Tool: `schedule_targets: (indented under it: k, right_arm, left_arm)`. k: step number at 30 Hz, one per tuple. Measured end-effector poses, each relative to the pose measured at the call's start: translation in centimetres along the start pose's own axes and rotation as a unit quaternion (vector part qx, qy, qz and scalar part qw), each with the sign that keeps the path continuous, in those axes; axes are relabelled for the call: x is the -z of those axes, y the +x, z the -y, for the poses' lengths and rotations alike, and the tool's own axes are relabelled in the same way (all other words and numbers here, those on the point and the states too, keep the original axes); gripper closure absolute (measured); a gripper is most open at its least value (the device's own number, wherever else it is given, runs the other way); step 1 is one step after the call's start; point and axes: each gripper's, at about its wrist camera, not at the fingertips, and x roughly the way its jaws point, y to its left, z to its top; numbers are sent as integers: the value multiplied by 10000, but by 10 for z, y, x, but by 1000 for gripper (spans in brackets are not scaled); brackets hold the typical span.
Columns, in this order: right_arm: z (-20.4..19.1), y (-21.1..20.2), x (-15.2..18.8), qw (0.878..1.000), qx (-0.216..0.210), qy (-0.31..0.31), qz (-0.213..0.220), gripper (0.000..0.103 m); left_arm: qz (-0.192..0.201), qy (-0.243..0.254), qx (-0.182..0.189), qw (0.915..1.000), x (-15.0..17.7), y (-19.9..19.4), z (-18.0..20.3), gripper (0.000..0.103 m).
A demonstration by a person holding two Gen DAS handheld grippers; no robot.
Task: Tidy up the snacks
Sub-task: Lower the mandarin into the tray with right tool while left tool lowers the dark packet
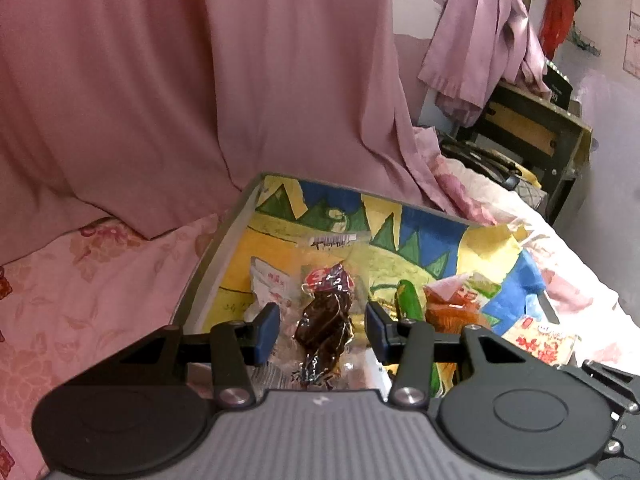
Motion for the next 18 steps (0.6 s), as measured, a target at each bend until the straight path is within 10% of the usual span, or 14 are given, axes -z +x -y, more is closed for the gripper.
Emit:
schedule_targets:
  k: [18]
  right_arm:
    - [6, 8, 5, 9995, 56, 232, -208, 67]
  left_arm:
    - [-122, 113, 11, 9999, 1, -2, 5, 49]
